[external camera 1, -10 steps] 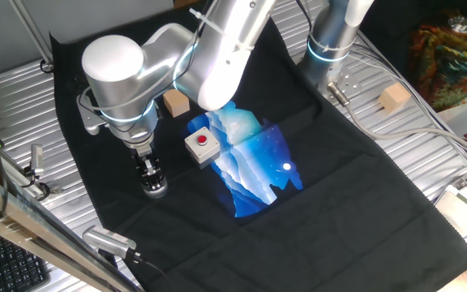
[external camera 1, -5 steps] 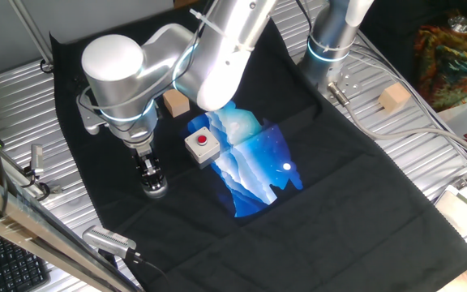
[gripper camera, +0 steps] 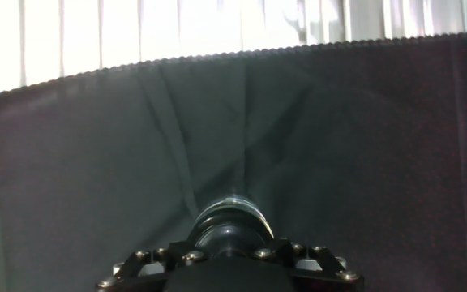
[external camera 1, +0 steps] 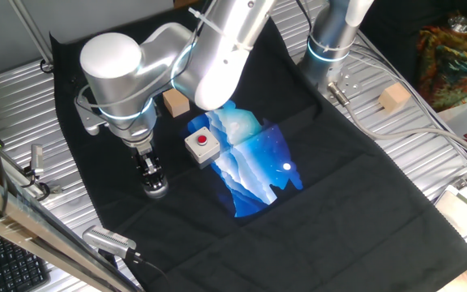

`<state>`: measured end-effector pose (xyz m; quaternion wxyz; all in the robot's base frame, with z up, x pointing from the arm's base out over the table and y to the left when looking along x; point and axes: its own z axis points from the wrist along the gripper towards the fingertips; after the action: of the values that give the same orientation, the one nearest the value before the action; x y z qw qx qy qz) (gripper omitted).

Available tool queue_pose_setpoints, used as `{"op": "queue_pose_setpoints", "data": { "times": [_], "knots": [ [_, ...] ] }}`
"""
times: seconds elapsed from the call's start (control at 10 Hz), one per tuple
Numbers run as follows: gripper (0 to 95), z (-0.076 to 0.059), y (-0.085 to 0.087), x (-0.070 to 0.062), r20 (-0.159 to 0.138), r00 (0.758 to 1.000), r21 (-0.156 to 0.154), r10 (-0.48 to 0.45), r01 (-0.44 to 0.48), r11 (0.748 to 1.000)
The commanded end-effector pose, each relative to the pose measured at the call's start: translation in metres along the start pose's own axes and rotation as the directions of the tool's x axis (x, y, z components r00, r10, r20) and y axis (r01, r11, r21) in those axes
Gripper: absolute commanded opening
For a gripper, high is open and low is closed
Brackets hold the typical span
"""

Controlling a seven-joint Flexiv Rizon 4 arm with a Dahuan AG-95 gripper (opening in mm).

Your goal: Screw the lid onto the jar

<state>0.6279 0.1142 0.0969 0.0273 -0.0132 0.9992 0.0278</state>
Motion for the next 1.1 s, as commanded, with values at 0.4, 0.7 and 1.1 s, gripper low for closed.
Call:
{"op": "queue_pose_setpoints", "data": {
  "times": [0.4, 0.7, 1.1],
  "knots": [
    [76.0, 0.0, 0.0006, 0.0008, 0.002, 1.0, 0.008, -0.027, 0.027, 1.0],
    [76.0, 0.0, 0.0007, 0.0007, -0.009, 0.996, 0.028, -0.086, 0.086, 0.996],
    [95.0, -0.0006, 0.0016, 0.0002, -0.034, 0.947, 0.054, -0.318, 0.32, 0.946]
  ]
}}
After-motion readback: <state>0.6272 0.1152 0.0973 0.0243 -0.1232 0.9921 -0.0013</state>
